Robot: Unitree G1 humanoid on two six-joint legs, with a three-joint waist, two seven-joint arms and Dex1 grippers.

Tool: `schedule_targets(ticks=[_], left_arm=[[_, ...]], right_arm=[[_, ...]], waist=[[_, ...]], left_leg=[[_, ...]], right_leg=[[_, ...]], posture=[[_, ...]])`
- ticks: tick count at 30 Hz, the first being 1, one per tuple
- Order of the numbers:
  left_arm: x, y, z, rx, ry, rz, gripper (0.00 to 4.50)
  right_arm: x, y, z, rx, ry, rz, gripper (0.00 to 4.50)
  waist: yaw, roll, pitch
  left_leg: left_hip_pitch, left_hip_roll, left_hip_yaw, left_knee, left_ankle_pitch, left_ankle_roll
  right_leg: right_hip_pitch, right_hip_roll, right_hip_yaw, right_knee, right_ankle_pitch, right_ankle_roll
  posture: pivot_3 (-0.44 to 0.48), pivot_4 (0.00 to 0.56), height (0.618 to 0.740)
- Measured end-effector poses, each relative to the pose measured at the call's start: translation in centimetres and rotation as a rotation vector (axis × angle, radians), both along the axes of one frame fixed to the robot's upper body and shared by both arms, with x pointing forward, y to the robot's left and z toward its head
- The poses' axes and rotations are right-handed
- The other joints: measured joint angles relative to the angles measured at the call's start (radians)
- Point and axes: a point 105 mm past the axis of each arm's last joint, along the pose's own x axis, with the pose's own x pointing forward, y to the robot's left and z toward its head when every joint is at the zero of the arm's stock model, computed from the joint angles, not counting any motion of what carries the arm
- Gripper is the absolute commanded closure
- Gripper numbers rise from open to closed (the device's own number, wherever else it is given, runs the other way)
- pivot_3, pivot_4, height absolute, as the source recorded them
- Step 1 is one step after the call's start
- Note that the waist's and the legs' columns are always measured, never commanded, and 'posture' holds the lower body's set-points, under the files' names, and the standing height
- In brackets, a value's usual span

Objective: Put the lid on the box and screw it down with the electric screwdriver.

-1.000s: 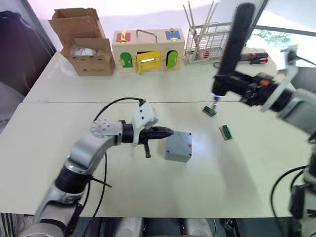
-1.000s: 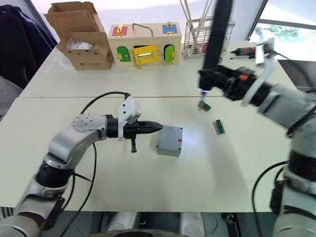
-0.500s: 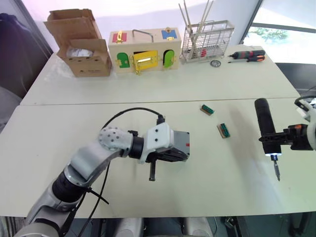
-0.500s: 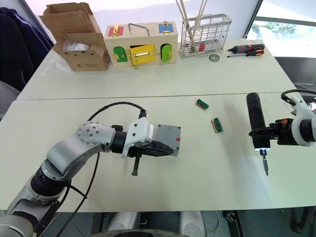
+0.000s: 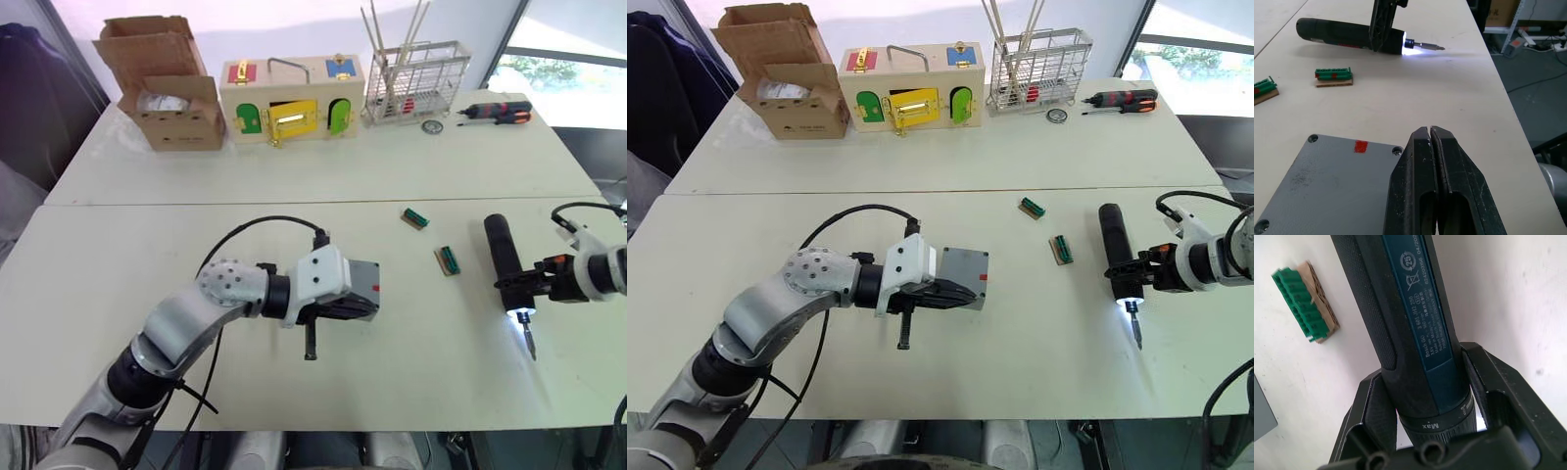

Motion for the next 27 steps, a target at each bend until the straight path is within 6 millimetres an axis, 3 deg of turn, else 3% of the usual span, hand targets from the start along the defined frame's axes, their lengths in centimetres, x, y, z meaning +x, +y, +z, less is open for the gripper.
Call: schedule_targets(ticks=[5,8,12,15,17,19,22,25,27], left_arm=[[0.8,0.2,0.3,-0.007,-0.033,0.060,4.50],[1.8,0.6,1.1,-0.051,-0.064,0.109,4.50],[5.6,3.0,2.7,-0.089,-0.127,0.302,4.50],[9.4,7.4,3.4,-0.104,-0.129,0.570,4.50],[10.3,9.6,3.0,-0.085,-0.122,0.673,4.50],[10.4,11.2,2.4,-0.099,-0.080,0.745,4.50],[9.1,12.9,0.6,-0.159,0.046,0.809,4.50],[4.9,13.3,-2.6,-0.172,0.231,0.808,4.50],[3.3,12.8,-3.2,-0.181,0.290,0.783,4.50]], right_arm=[[0.8,-0.4,0.3,-0.053,-0.053,0.029,0.04],[1.3,-0.5,0.3,-0.086,-0.080,0.032,0.01],[2.4,-0.8,1.1,-0.150,-0.176,0.050,0.01],[4.5,1.3,4.8,-0.115,-0.439,0.105,0.01],[5.2,3.2,6.6,-0.072,-0.601,0.139,0.01],[5.1,5.6,7.0,-0.028,-0.727,0.188,0.01],[3.4,9.0,4.9,0.052,-0.823,0.241,0.01],[-0.6,11.0,1.8,0.173,-0.875,0.249,0.01],[-2.1,11.0,1.3,0.172,-0.889,0.254,0.01]], waist=[[0.001,-0.002,-0.001],[0.002,-0.003,-0.001],[0.003,-0.003,-0.001],[-0.008,-0.003,-0.001],[-0.015,-0.003,-0.001],[-0.017,-0.004,-0.002],[-0.013,-0.004,-0.002],[-0.001,-0.004,-0.002],[0.007,-0.003,-0.002]], left_leg=[[0.000,0.000,0.000,0.001,0.000,-0.001],[0.000,0.000,-0.001,0.002,0.000,-0.001],[0.000,0.000,-0.001,0.002,0.000,-0.001],[0.000,0.000,0.000,0.000,0.000,-0.001],[0.000,0.001,-0.002,-0.002,0.001,-0.002],[0.000,0.001,-0.005,-0.002,0.001,-0.002],[-0.001,0.000,-0.005,-0.002,0.001,-0.003],[-0.001,-0.001,-0.004,-0.001,0.001,-0.003],[-0.001,-0.003,-0.003,0.001,0.002,-0.003]], right_leg=[[0.001,0.000,0.000,0.000,0.000,0.000],[0.002,0.000,0.000,0.000,0.000,0.000],[0.001,0.000,0.000,0.001,0.000,0.000],[-0.001,0.001,0.000,0.001,0.000,0.000],[-0.001,0.002,-0.001,0.001,0.000,0.000],[-0.001,0.002,-0.003,0.002,0.000,0.000],[-0.002,0.000,-0.002,0.002,0.000,0.000],[-0.001,-0.002,0.000,0.002,0.000,0.000],[0.000,-0.002,0.001,0.002,0.002,0.000]], posture=[[0.000,0.150,0.730],[0.000,0.150,0.730],[0.000,0.150,0.730],[0.000,0.150,0.730],[0.000,0.150,0.730],[0.000,0.150,0.730],[0.000,0.150,0.730],[0.000,0.150,0.730],[0.000,0.150,0.730]])
